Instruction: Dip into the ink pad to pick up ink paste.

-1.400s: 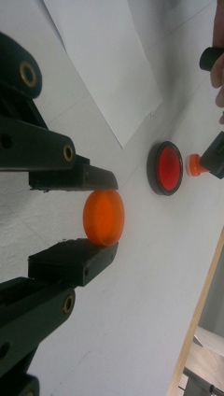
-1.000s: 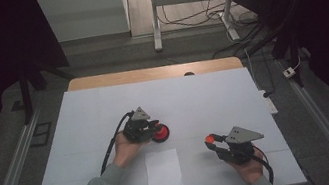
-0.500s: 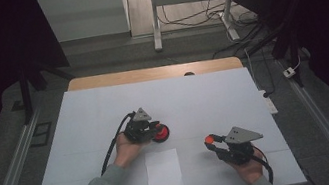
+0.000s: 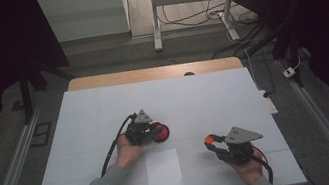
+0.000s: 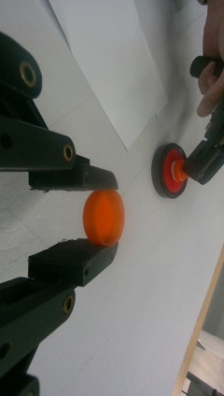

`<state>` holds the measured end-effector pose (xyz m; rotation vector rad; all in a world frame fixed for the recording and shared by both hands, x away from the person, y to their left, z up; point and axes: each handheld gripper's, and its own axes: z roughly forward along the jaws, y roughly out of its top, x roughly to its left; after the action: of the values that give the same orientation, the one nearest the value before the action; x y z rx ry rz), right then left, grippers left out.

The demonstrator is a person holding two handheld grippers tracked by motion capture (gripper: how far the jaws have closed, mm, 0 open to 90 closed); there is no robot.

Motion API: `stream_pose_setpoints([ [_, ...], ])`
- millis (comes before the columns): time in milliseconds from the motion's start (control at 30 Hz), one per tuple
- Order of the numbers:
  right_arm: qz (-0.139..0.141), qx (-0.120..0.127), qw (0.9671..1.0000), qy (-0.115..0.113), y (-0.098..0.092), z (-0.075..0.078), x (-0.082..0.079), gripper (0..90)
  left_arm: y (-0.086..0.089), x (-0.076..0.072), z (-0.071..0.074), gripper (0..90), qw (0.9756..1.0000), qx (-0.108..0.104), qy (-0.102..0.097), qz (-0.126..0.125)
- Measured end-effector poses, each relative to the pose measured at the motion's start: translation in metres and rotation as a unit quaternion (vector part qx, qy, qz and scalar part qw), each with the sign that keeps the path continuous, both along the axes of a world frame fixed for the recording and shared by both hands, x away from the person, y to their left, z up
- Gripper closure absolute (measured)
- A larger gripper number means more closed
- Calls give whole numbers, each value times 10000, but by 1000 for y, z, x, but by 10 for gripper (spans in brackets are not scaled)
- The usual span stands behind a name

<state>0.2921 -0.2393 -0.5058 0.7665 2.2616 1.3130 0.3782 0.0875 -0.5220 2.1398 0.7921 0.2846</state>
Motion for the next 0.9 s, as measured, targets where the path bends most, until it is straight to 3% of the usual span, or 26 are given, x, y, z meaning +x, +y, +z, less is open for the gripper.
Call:
stream_pose_setpoints([
  [233, -1, 11, 10000, 1, 1, 0, 0, 645, -4, -3, -1, 728, 9998, 145, -125, 53],
  [467, 3, 0, 10000, -12, 2, 0, -1, 645, -2, -3, -3, 728, 9999, 52, -108, 37],
  [900, 7, -2, 10000, 2, 2, 0, -1, 645, -3, -6, -5, 729, 9997, 77, -212, 76],
])
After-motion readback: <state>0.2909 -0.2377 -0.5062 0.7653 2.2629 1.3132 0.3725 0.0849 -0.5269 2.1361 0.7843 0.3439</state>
